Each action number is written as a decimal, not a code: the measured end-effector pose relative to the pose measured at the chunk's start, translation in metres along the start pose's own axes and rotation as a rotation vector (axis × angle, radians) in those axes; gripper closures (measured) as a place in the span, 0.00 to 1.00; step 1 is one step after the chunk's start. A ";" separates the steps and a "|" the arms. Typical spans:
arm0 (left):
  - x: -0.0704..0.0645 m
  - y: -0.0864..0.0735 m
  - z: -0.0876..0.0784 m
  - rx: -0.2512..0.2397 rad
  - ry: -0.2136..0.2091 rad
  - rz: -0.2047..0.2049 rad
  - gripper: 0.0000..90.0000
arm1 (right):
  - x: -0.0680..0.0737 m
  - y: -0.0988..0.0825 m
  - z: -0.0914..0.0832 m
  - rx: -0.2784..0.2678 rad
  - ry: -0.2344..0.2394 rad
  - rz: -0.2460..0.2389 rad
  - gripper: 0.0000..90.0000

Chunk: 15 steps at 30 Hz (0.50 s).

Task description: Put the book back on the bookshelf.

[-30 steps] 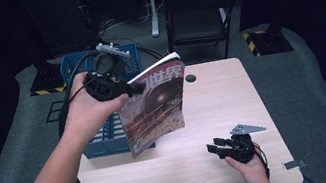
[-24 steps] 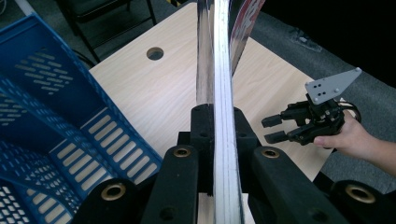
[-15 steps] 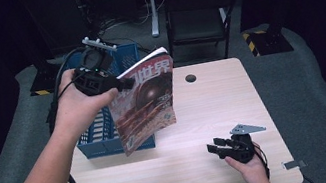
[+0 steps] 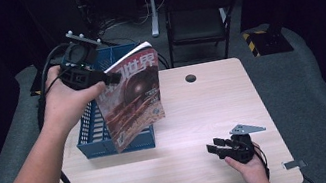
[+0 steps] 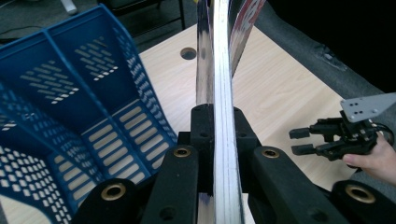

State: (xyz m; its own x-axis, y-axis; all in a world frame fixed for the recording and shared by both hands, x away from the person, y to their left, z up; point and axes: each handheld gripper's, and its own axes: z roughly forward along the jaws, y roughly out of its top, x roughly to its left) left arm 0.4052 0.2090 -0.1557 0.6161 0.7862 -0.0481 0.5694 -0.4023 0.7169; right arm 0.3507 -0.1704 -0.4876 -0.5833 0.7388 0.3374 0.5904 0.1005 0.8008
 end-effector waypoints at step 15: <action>0.034 -0.004 -0.010 0.000 0.083 -0.090 0.94 | 0.003 0.001 -0.001 -0.004 0.003 -0.004 0.59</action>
State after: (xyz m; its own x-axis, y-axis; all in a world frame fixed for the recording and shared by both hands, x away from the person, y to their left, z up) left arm 0.4184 0.2419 -0.1528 0.5156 0.8551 -0.0547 0.6201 -0.3283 0.7125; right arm 0.3491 -0.1690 -0.4855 -0.5869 0.7367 0.3359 0.5862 0.1005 0.8039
